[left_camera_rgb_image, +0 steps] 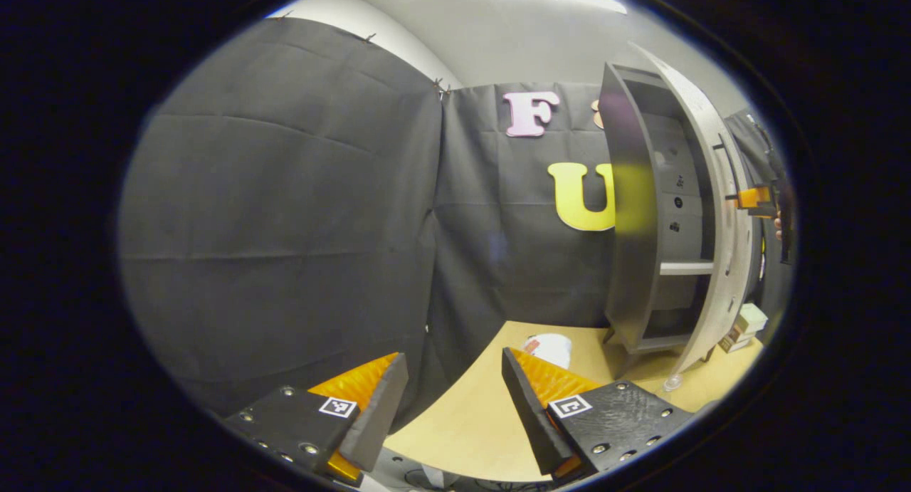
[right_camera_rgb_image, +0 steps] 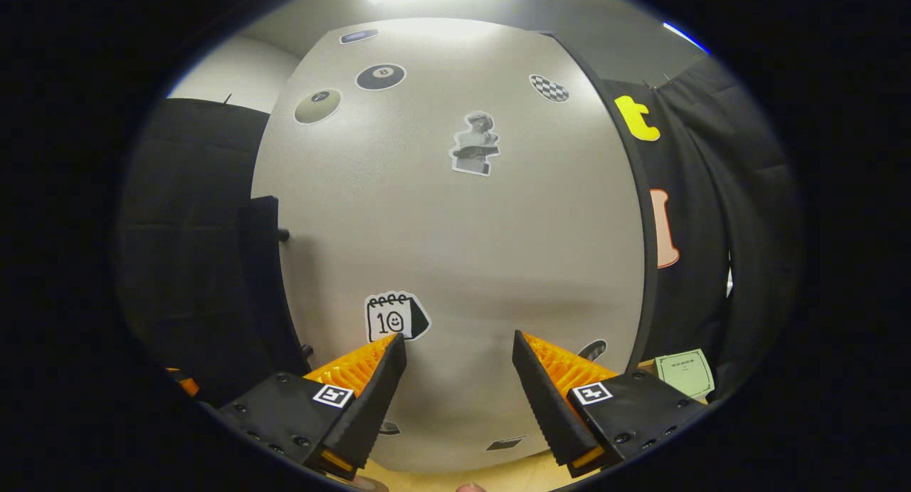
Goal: Open the cabinet door with the right hand, grasp the bottle in the cabinet with the left hand and place it on the coaster, then close the cabinet door with the right hand.
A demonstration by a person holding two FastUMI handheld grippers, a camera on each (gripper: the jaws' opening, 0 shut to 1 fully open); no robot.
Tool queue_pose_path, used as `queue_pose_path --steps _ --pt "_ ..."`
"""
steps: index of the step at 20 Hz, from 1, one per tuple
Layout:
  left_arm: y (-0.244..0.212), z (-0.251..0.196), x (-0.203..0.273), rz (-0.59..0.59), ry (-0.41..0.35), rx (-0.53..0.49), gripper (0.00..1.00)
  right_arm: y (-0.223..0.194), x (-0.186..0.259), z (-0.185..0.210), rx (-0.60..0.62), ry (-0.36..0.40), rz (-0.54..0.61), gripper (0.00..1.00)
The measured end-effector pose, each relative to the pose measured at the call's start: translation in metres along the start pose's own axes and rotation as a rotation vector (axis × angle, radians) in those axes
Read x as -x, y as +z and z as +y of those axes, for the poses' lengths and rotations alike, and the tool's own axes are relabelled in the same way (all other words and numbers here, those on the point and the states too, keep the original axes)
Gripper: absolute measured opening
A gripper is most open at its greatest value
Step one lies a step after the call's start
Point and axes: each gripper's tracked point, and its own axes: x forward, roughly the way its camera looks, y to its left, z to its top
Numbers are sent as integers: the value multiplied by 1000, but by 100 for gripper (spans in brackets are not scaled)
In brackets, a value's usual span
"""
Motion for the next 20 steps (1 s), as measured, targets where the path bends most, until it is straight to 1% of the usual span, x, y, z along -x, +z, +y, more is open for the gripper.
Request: queue_pose_path --steps 4,7,8,10,12,14,15,16,17,18,19,20 --pt "1 9 5 -5 18 -1 80 -4 -22 1 -43 -32 12 96" --pt "3 16 9 -8 32 -11 80 -2 -30 2 -33 -70 12 96" --pt "1 18 12 -8 34 -9 84 -1 -32 3 -21 -81 5 95" --pt "2 24 15 -7 45 -4 80 -3 -30 7 -13 -93 0 96" --pt "4 25 17 -8 51 -20 80 -5 -29 11 -18 -104 0 96" --pt "9 22 15 -10 51 -53 80 -7 -27 12 2 -125 -11 96" --pt "13 19 15 -17 47 -69 82 -7 -25 12 15 -132 -15 96" --pt "20 15 13 -25 41 -78 82 -7 -24 12 26 -135 -16 96" --pt "26 9 12 -36 34 -78 80 -8 -25 12 33 -132 -10 96" --pt "33 3 12 -47 26 -74 82 -11 -25 13 33 -122 3 96" --pt "39 -5 10 -57 15 -66 80 -13 -25 14 26 -113 11 96" --pt "46 -13 8 -66 5 -60 82 -13 -22 13 15 -103 18 96"
